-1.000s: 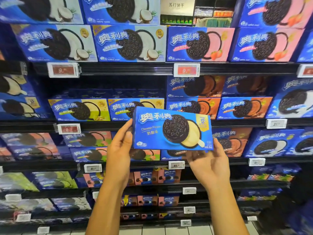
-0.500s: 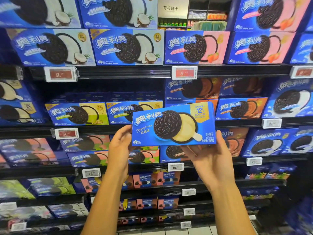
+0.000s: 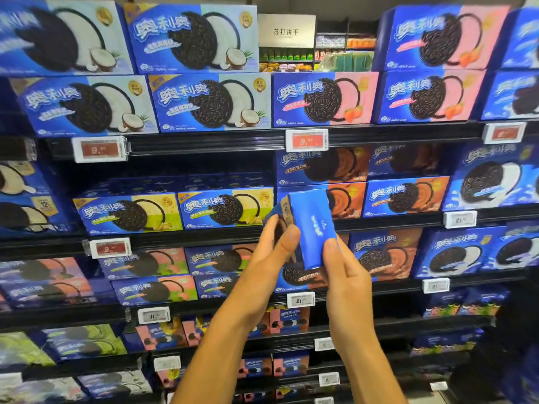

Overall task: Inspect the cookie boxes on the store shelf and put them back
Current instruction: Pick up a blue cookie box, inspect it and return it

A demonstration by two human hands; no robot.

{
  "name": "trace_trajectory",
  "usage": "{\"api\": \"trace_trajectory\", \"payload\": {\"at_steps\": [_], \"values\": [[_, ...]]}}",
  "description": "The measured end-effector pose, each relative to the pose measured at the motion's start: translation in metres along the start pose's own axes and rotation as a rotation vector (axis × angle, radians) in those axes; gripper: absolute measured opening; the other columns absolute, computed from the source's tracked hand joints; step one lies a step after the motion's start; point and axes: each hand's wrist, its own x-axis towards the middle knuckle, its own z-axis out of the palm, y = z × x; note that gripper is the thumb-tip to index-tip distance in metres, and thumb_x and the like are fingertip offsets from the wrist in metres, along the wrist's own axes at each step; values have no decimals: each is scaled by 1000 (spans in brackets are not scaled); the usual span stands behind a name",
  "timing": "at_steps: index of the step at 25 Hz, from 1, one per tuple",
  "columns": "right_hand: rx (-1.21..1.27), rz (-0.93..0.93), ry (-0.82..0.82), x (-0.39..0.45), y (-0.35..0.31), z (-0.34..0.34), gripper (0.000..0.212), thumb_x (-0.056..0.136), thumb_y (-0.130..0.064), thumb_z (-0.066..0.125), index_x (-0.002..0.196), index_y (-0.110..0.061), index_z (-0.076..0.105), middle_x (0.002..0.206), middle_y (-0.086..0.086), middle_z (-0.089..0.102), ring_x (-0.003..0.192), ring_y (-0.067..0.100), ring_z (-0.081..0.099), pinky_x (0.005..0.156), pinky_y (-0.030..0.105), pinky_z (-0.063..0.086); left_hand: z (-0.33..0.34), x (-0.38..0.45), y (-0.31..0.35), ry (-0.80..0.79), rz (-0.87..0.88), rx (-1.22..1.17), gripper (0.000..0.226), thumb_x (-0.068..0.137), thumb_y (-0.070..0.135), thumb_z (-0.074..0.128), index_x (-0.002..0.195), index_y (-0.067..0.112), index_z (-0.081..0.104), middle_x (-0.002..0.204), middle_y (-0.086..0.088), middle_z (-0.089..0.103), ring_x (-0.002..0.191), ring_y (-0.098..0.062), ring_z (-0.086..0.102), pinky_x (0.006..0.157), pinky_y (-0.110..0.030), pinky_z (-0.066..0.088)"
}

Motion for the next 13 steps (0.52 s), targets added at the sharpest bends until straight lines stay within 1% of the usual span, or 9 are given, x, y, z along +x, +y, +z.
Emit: {"api": "trace_trajectory", "payload": {"at_steps": [2, 3, 5, 6, 7, 9, 10, 11, 13], "values": [[-13, 9, -68, 1, -2, -1, 47, 92, -60, 47, 128, -37, 67, 129, -11, 69, 125, 12, 61, 108, 41, 48, 4, 4, -1, 48, 8, -72, 62, 79, 56, 66, 135, 34, 49, 127, 12, 67, 116, -6, 64, 87, -17, 53], [-23, 20, -103, 1, -2, -2, 48, 93, -62, 45, 130, -39, 65, 132, -12, 67, 128, 10, 59, 109, 40, 46, 4, 6, -2, 84, 19, -104, 57, 81, 48, 66, 133, 30, 51, 124, 10, 69, 113, -9, 66, 83, -18, 54], [-30, 23, -155, 3, -1, -9, 55, 94, -66, 42, 135, -34, 62, 137, -13, 63, 133, 8, 54, 112, 37, 39, 2, 10, -6, 139, 26, -167, 51, 84, 38, 63, 132, 23, 56, 123, 1, 70, 112, -16, 67, 84, -24, 56], [-39, 19, -161, 5, 0, -14, 55, 96, -63, 40, 137, -32, 61, 140, -14, 62, 135, 6, 52, 113, 33, 38, -1, 12, -7, 155, 23, -216, 49, 84, 38, 62, 130, 21, 60, 123, -2, 71, 111, -18, 68, 85, -28, 57], [-62, 14, -149, 8, 0, -20, 50, 99, -58, 40, 137, -32, 60, 140, -18, 60, 135, 2, 50, 112, 26, 39, -4, 13, -7, 163, 12, -282, 45, 84, 40, 63, 124, 21, 67, 122, -4, 71, 108, -19, 69, 84, -32, 59], [-114, 19, -70, 18, 1, -36, 33, 103, -46, 46, 132, -39, 61, 131, -32, 61, 126, -12, 51, 101, 9, 41, -13, 16, -6, 121, -14, -444, 46, 77, 47, 72, 116, 22, 74, 125, -9, 70, 106, -24, 70, 88, -45, 59], [-138, 30, -13, 25, 1, -47, 26, 104, -39, 49, 128, -42, 60, 125, -38, 61, 120, -18, 51, 95, 5, 41, -18, 17, -8, 87, -21, -518, 54, 73, 51, 77, 118, 21, 73, 130, -12, 67, 112, -28, 67, 94, -53, 54], [-158, 43, 39, 31, 2, -58, 25, 104, -33, 50, 126, -43, 58, 122, -39, 61, 117, -22, 50, 92, 3, 40, -24, 18, -10, 52, -21, -585, 64, 70, 54, 78, 124, 20, 70, 136, -13, 62, 118, -31, 63, 100, -60, 48], [-165, 68, 107, 42, 2, -77, 30, 104, -30, 51, 128, -46, 53, 126, -36, 56, 118, -24, 45, 92, 2, 39, -31, 23, -15, -50, 19, -707, 68, 77, 56, 71, 134, 19, 62, 144, -14, 55, 128, -35, 55, 106, -66, 37]]}}
